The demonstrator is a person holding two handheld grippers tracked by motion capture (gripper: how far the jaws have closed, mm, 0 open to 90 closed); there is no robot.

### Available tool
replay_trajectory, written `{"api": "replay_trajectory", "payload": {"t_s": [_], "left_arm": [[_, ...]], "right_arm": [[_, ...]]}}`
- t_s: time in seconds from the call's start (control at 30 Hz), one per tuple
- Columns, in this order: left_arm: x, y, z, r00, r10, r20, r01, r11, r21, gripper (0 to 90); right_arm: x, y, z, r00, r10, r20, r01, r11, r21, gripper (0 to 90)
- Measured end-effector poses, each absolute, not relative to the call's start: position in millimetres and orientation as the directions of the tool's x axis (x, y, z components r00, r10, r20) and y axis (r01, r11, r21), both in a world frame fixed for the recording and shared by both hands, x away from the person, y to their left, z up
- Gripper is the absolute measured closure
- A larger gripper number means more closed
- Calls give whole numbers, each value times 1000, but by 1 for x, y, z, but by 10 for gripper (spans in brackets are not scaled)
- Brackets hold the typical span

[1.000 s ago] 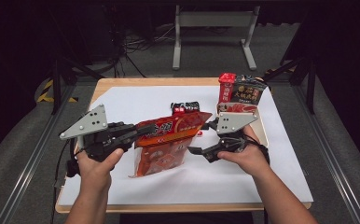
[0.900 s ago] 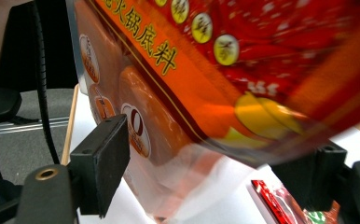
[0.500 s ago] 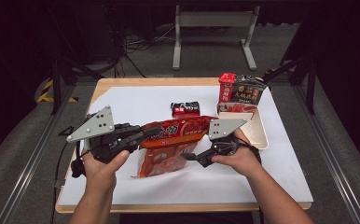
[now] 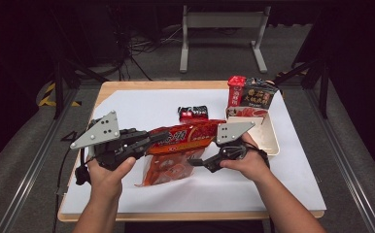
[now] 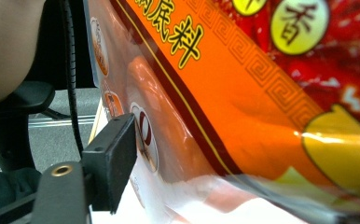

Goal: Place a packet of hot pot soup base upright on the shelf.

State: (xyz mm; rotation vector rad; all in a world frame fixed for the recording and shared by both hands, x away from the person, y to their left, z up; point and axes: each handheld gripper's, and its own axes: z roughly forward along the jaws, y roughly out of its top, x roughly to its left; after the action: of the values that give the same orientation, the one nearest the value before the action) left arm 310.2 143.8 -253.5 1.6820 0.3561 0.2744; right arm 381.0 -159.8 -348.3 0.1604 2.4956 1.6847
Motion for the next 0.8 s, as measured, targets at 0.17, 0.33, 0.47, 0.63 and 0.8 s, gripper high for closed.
{"api": "replay_trajectory", "payload": {"t_s": [0.17, 0.33, 0.47, 0.63, 0.8], "left_arm": [[309, 146, -254, 917, 399, -15, 64, -108, 992, 900], [308, 146, -253, 916, 401, -11, 59, -107, 993, 900], [309, 148, -254, 915, 403, -23, 67, -96, 993, 900], [310, 149, -254, 915, 402, -25, 67, -90, 994, 900], [312, 150, -255, 915, 401, -35, 77, -87, 993, 900]], "right_arm": [[379, -161, -347, -990, 133, -47, 6, 373, 928, 421], [375, -160, -345, -996, 71, -62, -33, 357, 933, 581], [372, -158, -343, -996, 31, -78, -62, 360, 931, 654], [368, -159, -340, -995, 27, -94, -78, 373, 925, 699], [365, -159, -338, -997, 35, -75, -56, 384, 922, 701]]}}
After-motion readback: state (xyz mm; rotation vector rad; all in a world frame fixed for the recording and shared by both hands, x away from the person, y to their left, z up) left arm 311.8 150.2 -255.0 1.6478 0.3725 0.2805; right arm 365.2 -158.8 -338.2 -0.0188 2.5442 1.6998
